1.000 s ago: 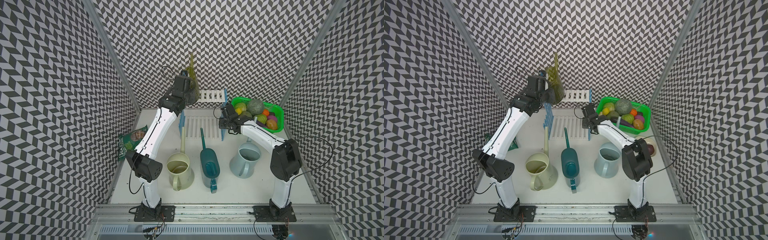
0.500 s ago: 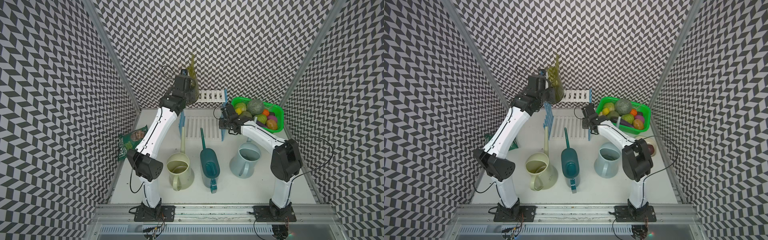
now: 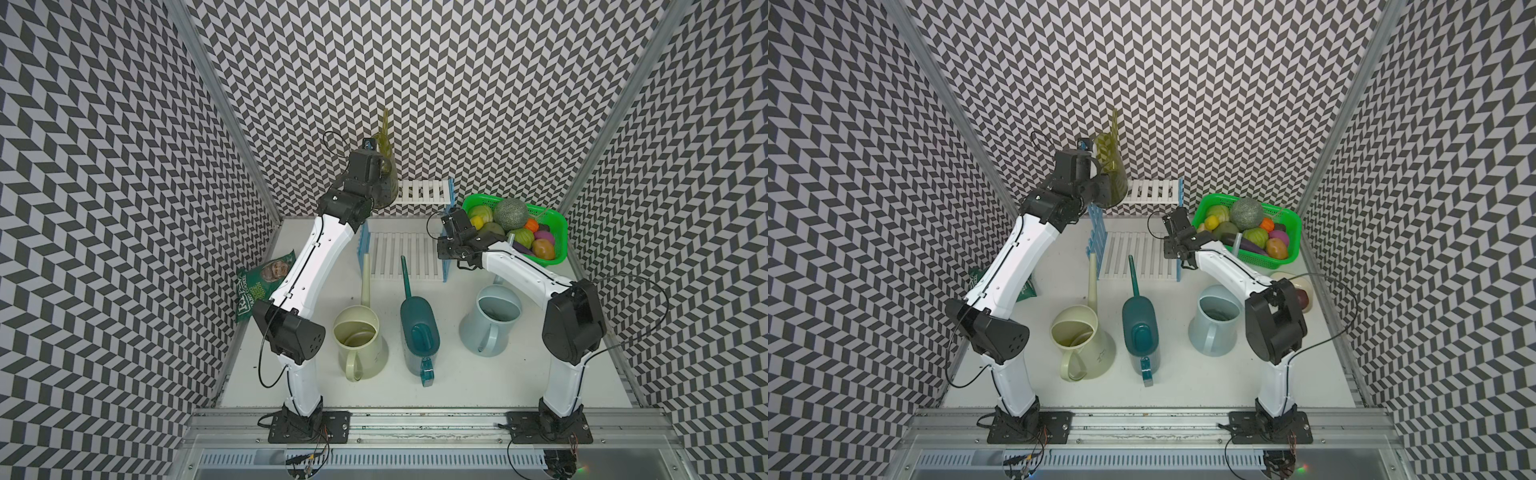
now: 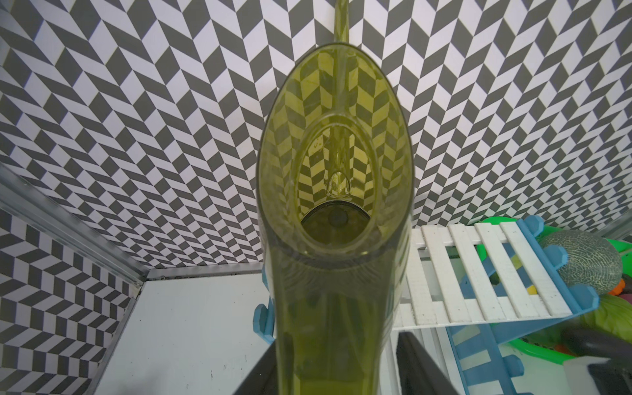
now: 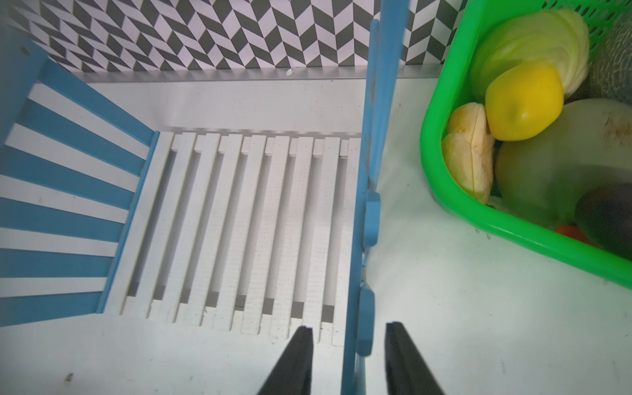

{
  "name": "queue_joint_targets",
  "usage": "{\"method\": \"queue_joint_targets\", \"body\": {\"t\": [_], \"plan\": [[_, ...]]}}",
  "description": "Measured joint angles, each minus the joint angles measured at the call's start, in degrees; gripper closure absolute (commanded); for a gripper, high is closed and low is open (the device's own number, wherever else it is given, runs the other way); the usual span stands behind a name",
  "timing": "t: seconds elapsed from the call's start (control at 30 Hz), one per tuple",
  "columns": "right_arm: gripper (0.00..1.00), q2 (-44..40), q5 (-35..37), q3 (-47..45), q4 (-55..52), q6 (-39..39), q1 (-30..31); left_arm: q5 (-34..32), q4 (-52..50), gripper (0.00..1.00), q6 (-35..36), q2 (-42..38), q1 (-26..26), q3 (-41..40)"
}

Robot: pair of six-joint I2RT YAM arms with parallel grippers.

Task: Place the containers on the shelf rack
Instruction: 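Adjust the shelf at the center of the board, then pick up a container from the center of the board.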

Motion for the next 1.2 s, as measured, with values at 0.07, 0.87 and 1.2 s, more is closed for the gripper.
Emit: {"method": "queue_joint_targets", "body": {"t": [0.07,0.87,1.2], "plan": [[0.50,-0.7,-0.1,0.2,0.0,-0.1,0.0,0.2,0.0,0.40,0.6,-1.1,0.0,-0.9],[0.19,-29.9,2.3,-17.0,0.6,-1.2,2.9,10.2,12.7,0.00,16.2,-36.9,0.0,-44.5],[0.19,-50.5,7.2,-27.2,-14.5,7.0,6.4,17.6,14.5,0.00,17.4,-38.3,0.0,-49.8]]}}
